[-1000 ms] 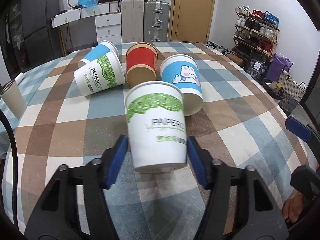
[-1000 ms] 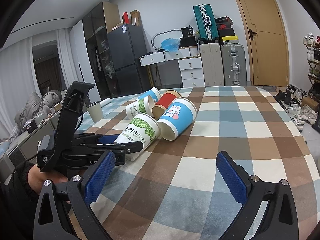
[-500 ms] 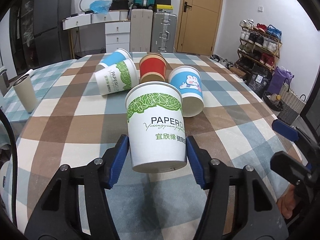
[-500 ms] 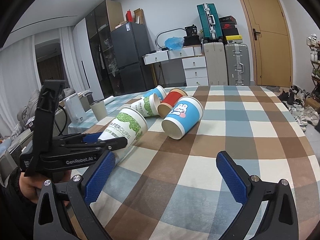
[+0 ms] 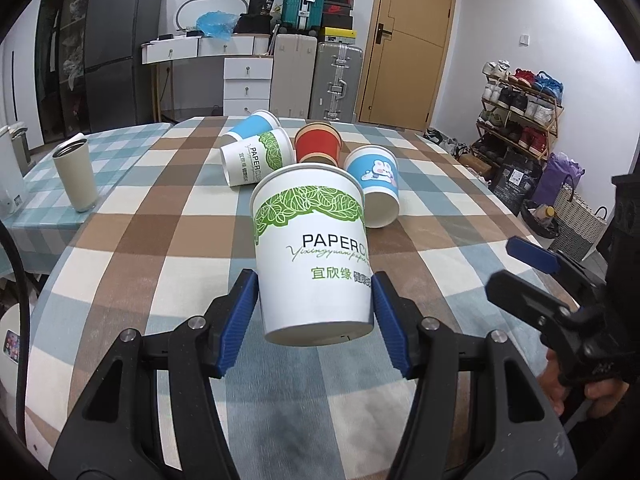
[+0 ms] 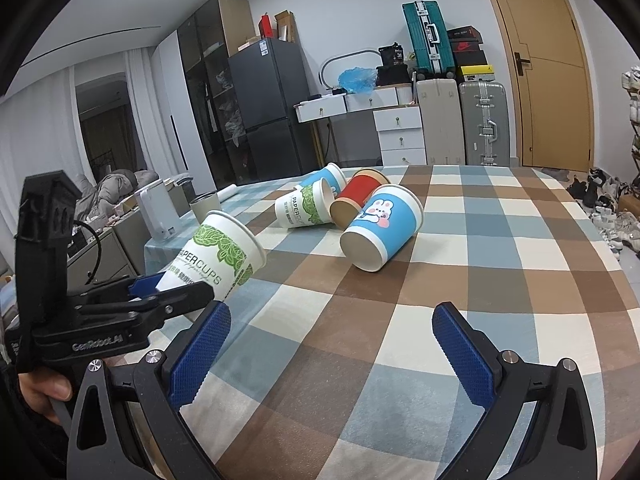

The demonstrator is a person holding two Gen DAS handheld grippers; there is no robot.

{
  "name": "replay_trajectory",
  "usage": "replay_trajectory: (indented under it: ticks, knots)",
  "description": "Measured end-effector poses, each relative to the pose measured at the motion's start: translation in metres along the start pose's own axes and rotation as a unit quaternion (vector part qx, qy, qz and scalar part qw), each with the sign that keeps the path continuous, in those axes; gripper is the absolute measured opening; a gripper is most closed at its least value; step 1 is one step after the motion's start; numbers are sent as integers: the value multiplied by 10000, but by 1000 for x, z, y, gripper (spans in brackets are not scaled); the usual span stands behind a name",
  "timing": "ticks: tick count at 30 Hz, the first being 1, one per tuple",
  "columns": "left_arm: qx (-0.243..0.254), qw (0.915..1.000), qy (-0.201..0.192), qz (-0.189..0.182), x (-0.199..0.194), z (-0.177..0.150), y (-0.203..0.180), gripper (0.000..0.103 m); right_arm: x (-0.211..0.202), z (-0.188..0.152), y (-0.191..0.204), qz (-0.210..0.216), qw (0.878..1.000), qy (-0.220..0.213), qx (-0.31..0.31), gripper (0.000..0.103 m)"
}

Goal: Flip cup upright
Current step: 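Lift the white leaf-print cup with the left gripper and rotate it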

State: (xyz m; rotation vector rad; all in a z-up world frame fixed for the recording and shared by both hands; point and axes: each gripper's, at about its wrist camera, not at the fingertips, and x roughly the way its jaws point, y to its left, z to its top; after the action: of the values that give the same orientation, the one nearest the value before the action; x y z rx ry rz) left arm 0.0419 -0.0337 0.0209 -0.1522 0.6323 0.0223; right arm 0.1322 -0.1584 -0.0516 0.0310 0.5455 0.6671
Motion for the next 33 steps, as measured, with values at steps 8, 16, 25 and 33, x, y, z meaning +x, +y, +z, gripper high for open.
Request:
replay_trajectory:
  ticks: [8,16,25,33]
  knots:
    - [-137,9998,-31,-136,-23,-18,-2,56,1,-2,1,-48,10000,15,-44,103]
    - [-195,9995,143,-184,-30,-41,-6,56,1,-2,3,-69,9999,31,-93,103]
    - [-195,9992,226,-265,-27,-52,-23,56,0,-2,3,-70,9999,33,-79,103]
    - [-280,9988,287,-276,-18,-57,-27,56,0,-2,2,-64,9999,35,-76,103]
